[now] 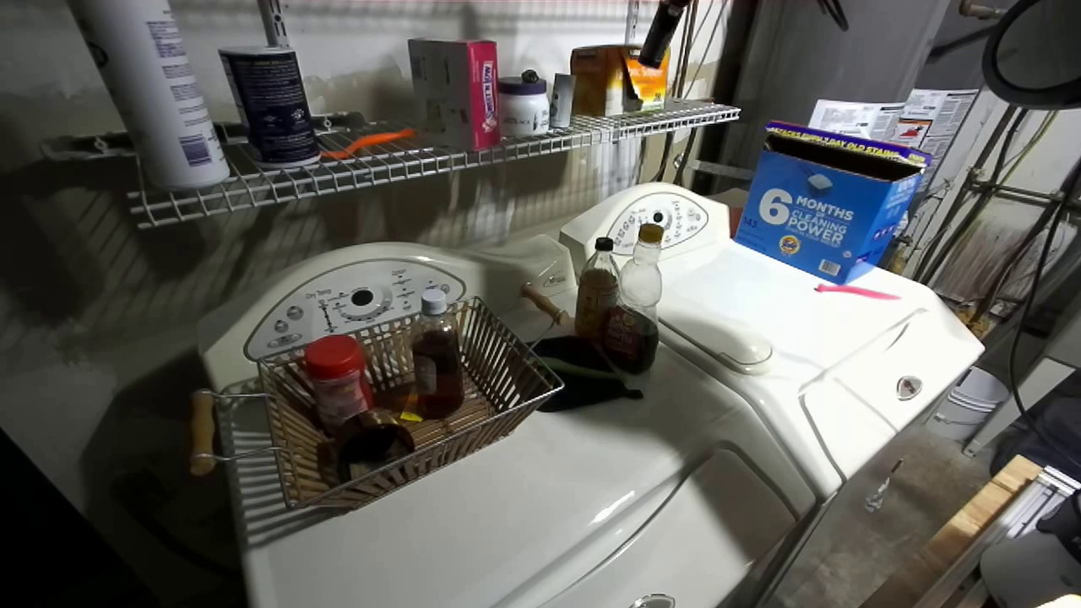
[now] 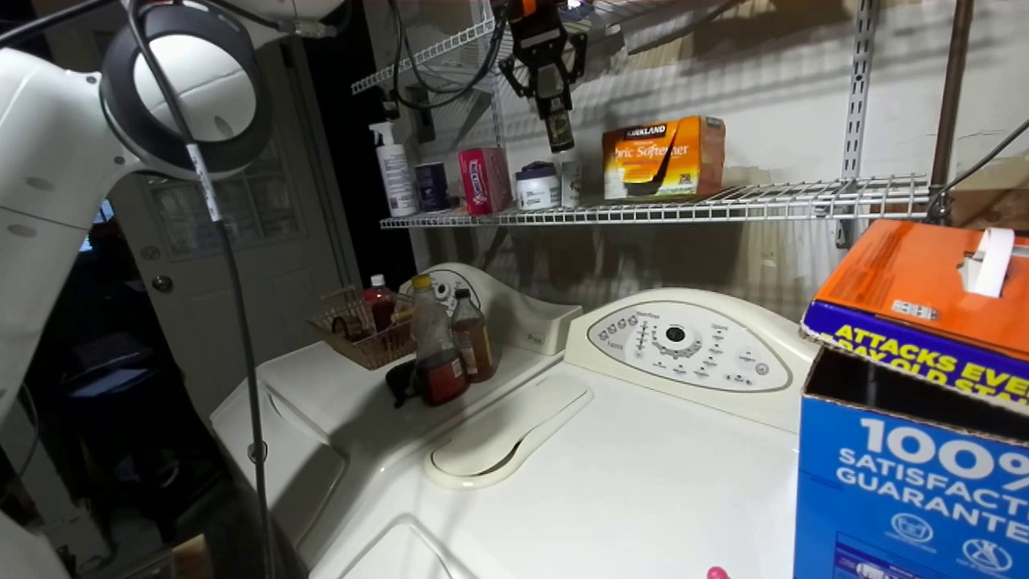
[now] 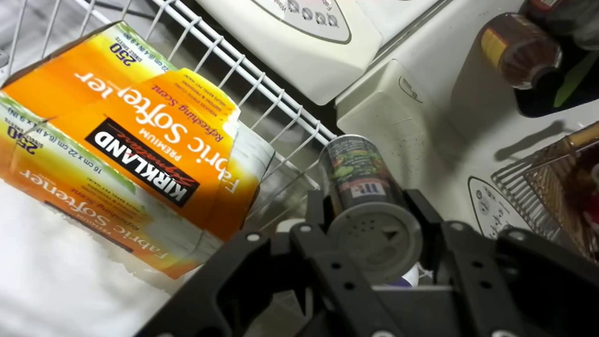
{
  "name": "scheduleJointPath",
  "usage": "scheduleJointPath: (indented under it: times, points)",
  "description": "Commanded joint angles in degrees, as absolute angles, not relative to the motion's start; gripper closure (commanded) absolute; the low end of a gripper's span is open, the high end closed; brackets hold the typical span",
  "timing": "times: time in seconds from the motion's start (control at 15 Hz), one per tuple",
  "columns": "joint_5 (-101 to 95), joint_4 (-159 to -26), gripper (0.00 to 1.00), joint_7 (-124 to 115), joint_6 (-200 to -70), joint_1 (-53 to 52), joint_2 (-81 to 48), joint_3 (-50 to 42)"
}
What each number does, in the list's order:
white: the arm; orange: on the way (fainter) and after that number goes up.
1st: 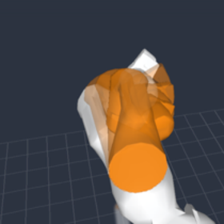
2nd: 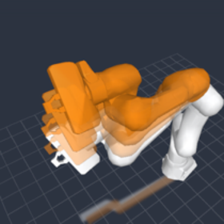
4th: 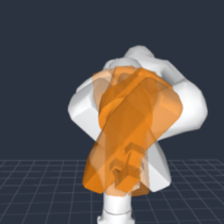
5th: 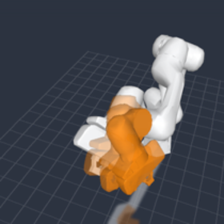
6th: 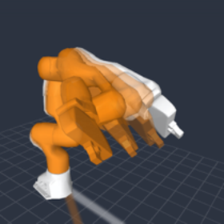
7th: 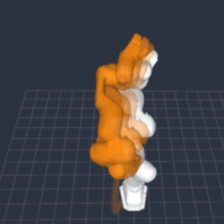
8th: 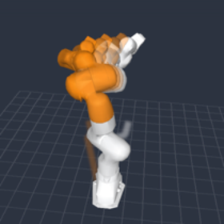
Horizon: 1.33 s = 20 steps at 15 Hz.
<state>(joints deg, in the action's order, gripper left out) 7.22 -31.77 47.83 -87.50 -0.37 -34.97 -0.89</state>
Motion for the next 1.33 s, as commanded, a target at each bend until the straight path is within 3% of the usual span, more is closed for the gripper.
scheduleJointPath:
  times: [0.0,0.6,1.27]
  points:
    - [7.9,-31.8,0.80,47.9,-87.5,-0.7,-35.3,-0.3]
    - [8.3,-32.9,0.80,46.4,-86.5,-3.7,-37.6,2.6]
    - [3.6,-31.4,0.80,46.4,-90.5,-5.2,-42.2,0.0]
